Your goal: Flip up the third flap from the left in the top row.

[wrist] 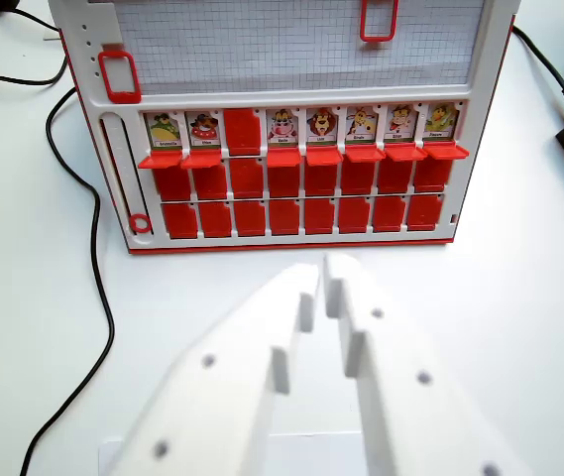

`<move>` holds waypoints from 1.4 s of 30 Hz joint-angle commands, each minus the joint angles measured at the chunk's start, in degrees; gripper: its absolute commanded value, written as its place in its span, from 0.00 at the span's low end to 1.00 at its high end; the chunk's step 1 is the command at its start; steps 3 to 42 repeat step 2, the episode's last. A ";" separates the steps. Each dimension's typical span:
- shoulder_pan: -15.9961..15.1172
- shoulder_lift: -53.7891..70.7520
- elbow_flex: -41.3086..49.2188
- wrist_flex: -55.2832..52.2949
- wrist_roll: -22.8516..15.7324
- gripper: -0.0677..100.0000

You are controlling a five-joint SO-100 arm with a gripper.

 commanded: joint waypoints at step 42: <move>0.09 6.86 2.02 -0.26 0.53 0.00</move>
